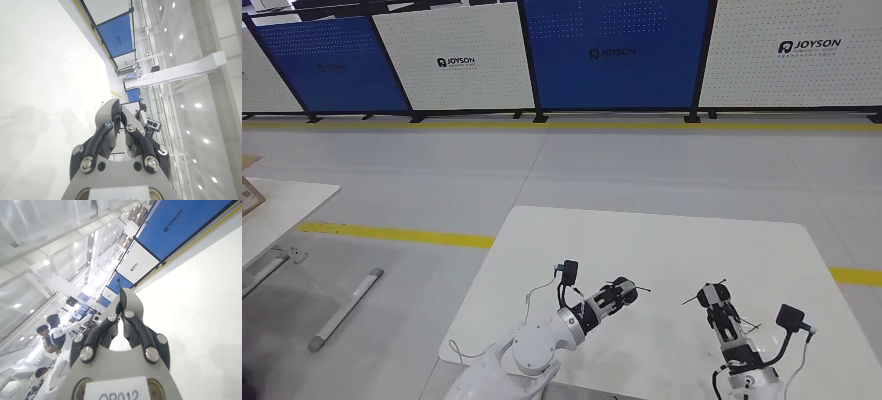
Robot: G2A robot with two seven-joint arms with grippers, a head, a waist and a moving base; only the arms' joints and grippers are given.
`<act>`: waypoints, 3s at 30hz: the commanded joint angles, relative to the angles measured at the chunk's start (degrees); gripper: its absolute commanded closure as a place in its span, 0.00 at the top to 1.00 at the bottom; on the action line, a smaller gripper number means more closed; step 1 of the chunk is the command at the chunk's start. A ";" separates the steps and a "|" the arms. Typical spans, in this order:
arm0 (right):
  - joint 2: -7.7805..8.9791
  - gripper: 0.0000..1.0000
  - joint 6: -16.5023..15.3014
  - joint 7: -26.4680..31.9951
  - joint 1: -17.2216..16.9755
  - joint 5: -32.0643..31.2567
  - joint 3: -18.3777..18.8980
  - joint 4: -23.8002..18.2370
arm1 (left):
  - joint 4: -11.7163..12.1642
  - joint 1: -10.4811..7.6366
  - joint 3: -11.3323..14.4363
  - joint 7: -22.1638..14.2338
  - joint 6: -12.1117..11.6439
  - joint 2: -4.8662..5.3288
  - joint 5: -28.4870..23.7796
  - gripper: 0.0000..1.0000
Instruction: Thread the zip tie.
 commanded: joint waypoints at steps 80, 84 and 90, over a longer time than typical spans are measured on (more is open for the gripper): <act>-1.52 0.00 2.97 -11.40 9.01 -11.78 -10.87 10.61 | -1.97 0.35 -0.14 0.25 1.39 0.01 0.72 0.00; -1.49 0.00 2.38 -12.19 8.80 -11.51 -10.59 10.51 | -1.97 0.35 -0.14 0.25 1.39 0.01 0.72 0.00; -1.41 0.00 1.29 -12.86 8.28 -10.68 -10.01 10.10 | -1.97 0.35 -0.14 0.25 1.39 0.01 0.72 0.00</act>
